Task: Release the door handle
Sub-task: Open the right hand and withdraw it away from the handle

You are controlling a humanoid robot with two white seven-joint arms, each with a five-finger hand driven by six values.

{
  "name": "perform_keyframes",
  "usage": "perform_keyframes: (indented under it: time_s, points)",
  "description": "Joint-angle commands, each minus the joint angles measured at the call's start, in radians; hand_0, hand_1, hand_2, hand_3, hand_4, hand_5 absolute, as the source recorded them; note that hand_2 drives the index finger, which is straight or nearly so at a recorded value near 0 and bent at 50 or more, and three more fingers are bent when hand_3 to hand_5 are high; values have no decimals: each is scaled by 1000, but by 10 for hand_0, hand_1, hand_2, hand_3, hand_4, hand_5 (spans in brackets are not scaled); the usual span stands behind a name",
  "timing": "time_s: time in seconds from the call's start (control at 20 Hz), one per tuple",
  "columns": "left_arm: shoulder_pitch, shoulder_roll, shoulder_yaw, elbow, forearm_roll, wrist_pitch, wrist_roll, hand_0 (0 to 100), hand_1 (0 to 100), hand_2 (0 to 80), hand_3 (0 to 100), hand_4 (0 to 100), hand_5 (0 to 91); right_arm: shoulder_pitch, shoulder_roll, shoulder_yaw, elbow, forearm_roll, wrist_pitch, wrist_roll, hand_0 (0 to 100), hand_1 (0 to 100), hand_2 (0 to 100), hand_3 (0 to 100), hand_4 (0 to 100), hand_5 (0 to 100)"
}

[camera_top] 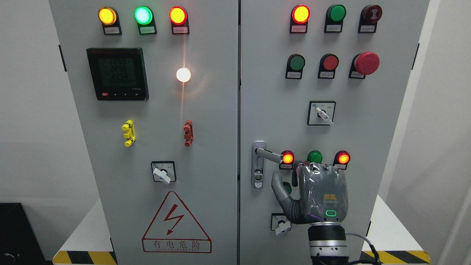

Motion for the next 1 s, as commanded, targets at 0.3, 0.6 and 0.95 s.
perform_keyframes:
  time_s: [0.3, 0.6, 0.95]
  points:
    - [17, 0, 0, 0, 0, -1, 0, 120, 556, 0, 0, 0, 0, 129, -20, -227, -220, -12, -238, 6, 490, 247, 306, 441, 427, 344]
    - [17, 0, 0, 0, 0, -1, 0, 120, 556, 0, 0, 0, 0, 139, -19, -358, -229, -113, -396, 5, 486, 229, 74, 135, 138, 92]
    - [17, 0, 0, 0, 0, -1, 0, 120, 556, 0, 0, 0, 0, 151, -15, -402, -227, -133, -465, 5, 489, 198, 0, 0, 0, 0]
